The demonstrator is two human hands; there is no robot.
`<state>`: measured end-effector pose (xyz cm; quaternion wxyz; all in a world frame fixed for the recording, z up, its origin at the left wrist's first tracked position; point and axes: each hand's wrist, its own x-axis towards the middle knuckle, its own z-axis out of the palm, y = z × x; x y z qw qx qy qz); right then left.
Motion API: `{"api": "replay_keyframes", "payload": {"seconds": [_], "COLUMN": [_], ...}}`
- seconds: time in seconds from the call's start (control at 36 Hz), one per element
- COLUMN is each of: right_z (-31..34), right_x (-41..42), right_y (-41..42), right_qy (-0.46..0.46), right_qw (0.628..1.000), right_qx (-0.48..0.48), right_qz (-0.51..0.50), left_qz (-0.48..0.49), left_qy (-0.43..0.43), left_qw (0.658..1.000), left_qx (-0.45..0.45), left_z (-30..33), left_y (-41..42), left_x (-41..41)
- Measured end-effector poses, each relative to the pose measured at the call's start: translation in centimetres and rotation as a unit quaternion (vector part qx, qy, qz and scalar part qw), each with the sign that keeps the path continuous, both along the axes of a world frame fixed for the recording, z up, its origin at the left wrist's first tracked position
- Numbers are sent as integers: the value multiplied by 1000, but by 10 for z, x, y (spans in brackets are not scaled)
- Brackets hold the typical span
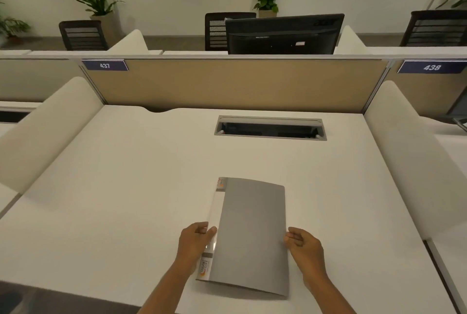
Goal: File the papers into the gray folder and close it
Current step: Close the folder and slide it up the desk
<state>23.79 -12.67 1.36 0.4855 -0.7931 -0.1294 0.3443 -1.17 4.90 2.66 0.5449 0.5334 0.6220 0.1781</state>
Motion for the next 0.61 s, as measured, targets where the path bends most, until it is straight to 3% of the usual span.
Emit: {"api": "replay_keyframes", "payload": {"seconds": [0.28, 0.61], "right_z": [-6, 2], "right_x": [5, 6], "right_y": [6, 20], "right_qy": [82, 214], "right_qw": [995, 975], "right_qx": [11, 35], "right_qz": [-53, -56], "left_qz": [0, -3], "left_qy": [-100, -141], "left_qw": [993, 986], "left_qx": [-57, -86], "left_z": [14, 15], "left_y": [1, 18], "left_x": [-11, -30]}}
